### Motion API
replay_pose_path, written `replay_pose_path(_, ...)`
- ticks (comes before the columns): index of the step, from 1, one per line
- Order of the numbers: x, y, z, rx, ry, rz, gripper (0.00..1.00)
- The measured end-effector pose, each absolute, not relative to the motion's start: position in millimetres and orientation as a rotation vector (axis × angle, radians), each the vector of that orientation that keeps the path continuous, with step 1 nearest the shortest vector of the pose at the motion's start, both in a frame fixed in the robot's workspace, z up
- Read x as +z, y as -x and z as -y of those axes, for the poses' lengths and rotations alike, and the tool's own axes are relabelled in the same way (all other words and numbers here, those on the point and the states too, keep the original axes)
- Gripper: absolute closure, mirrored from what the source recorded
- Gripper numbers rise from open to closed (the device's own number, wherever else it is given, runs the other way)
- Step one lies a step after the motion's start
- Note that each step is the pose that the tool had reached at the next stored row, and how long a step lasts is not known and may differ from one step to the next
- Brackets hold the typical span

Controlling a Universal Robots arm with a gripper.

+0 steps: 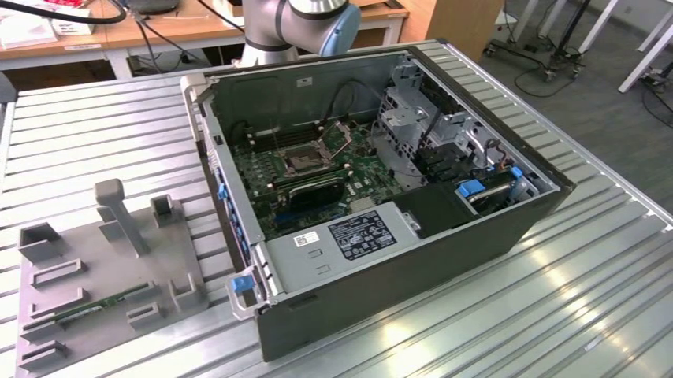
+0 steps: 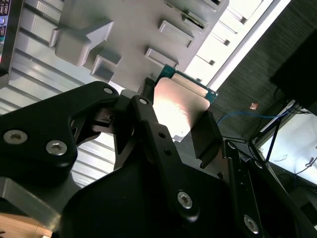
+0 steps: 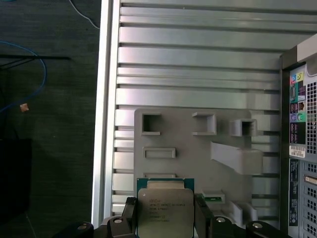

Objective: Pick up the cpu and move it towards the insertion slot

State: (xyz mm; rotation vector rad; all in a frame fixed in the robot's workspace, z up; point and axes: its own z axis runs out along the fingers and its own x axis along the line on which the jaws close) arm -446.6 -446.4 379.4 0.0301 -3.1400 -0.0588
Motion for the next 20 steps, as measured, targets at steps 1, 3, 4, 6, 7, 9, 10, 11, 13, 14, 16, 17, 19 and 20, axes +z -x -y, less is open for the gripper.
replay_pose_path(1,379.4,446.1,446.4,-0.059,-0.03,3.14,0.45)
replay_pose_path(3,379.4,444.9,446.4,-0.059,-0.03,3.14,0.45)
replay_pose_path(4,379.4,444.2,446.4,-0.059,-0.03,3.14,0.45)
replay_pose_path(6,379.4,442.7,446.4,-0.059,-0.03,3.14,0.45)
replay_pose_path(7,379.4,441.9,446.4,-0.059,-0.03,3.14,0.45)
replay_pose_path(9,379.4,440.0,446.4,-0.059,-0.03,3.14,0.45)
replay_pose_path(10,379.4,439.0,446.4,-0.059,-0.03,3.14,0.45)
replay_pose_path(11,379.4,438.1,446.4,-0.059,-0.03,3.14,0.45)
replay_pose_path(13,379.4,436.0,446.4,-0.059,-0.03,3.14,0.45)
replay_pose_path(14,379.4,434.9,446.4,-0.059,-0.03,3.14,0.45)
replay_pose_path(16,379.4,432.1,446.4,-0.059,-0.03,3.14,0.45)
replay_pose_path(17,379.4,430.8,446.4,-0.059,-0.03,3.14,0.45)
replay_pose_path(19,379.4,428.2,446.4,-0.059,-0.03,3.14,0.45)
replay_pose_path(20,379.4,426.8,446.4,-0.059,-0.03,3.14,0.45)
